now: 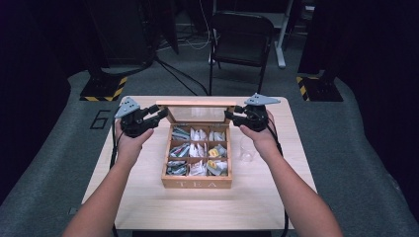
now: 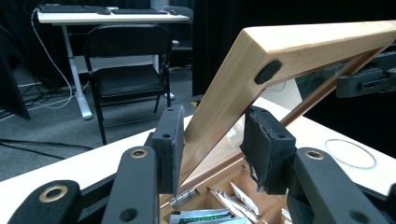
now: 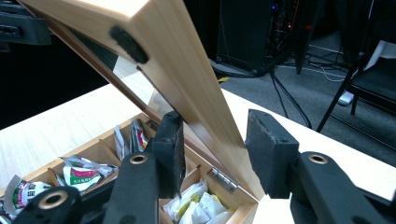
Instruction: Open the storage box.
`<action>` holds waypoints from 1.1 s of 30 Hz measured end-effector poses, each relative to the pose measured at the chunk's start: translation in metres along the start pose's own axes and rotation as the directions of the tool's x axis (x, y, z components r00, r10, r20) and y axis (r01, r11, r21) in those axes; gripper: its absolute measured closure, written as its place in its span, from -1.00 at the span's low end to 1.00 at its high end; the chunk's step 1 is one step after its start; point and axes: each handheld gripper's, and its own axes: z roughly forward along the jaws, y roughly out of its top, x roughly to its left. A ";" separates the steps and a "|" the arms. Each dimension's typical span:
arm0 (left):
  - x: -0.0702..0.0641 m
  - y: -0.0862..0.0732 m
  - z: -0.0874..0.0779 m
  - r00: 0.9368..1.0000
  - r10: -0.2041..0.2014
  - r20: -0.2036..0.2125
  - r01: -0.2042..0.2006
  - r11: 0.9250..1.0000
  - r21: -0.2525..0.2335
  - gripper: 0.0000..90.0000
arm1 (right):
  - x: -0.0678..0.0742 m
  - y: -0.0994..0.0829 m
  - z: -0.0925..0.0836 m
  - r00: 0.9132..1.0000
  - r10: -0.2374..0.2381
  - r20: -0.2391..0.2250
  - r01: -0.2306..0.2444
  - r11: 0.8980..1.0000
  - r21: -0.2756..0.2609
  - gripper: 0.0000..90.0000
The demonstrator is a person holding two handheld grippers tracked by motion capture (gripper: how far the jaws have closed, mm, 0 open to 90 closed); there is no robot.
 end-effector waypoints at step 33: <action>0.014 -0.001 0.025 1.000 -0.003 -0.022 0.004 0.999 0.031 0.30 | -0.016 0.003 0.019 0.999 0.042 0.006 -0.042 0.998 0.054 0.32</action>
